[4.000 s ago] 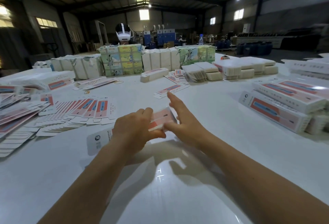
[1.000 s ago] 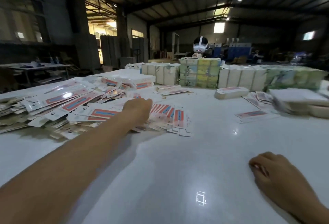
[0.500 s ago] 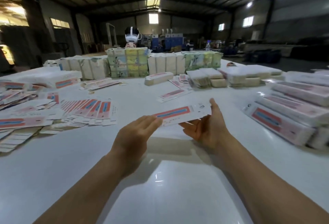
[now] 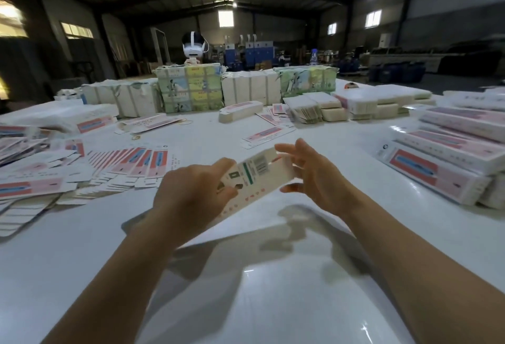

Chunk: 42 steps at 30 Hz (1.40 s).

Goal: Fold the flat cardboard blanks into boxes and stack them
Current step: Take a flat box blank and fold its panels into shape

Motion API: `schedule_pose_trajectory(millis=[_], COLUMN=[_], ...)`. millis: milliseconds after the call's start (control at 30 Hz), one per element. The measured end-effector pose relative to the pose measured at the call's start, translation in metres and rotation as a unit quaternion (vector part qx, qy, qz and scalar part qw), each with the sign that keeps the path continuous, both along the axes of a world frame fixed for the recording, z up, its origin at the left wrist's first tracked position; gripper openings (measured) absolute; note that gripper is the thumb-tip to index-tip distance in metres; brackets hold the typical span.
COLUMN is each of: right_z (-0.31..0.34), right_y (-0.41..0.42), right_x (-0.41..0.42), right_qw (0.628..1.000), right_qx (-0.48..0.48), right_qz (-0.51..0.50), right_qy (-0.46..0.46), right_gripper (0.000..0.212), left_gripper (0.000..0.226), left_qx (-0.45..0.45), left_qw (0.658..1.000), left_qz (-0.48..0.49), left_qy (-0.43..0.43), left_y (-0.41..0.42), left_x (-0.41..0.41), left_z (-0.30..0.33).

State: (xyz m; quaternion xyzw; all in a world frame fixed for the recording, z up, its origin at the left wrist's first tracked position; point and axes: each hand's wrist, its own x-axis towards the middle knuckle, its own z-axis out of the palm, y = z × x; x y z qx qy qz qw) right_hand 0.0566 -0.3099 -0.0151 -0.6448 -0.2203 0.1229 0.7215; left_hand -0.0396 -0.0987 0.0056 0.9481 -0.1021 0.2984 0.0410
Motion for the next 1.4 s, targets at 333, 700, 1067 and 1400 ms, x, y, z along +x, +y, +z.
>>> schedule_pose_trajectory(millis=[333, 700, 1067, 1400], right_z=[-0.003, -0.004, -0.005, 0.004], right_y=[0.01, 0.001, 0.002, 0.001], right_x=[-0.011, -0.012, -0.014, -0.013], right_qw=[0.998, 0.989, 0.971, 0.986], right_qx=[-0.018, -0.065, -0.236, -0.138], right_qz=[-0.029, 0.115, 0.026, -0.026], right_qy=[0.047, 0.073, 0.032, 0.091], right_gripper=[0.009, 0.029, 0.02, 0.017], left_gripper=[0.117, 0.099, 0.063, 0.072], left_qx=[0.079, 0.09, 0.114, 0.119], left_qw=[0.992, 0.993, 0.993, 0.993], left_qz=[0.051, -0.067, -0.035, 0.008], left_qy=[0.085, -0.035, 0.012, 0.002], left_y=[-0.014, -0.015, -0.028, -0.028], left_x=[0.021, 0.012, 0.006, 0.009], left_z=[-0.028, -0.026, -0.022, -0.027])
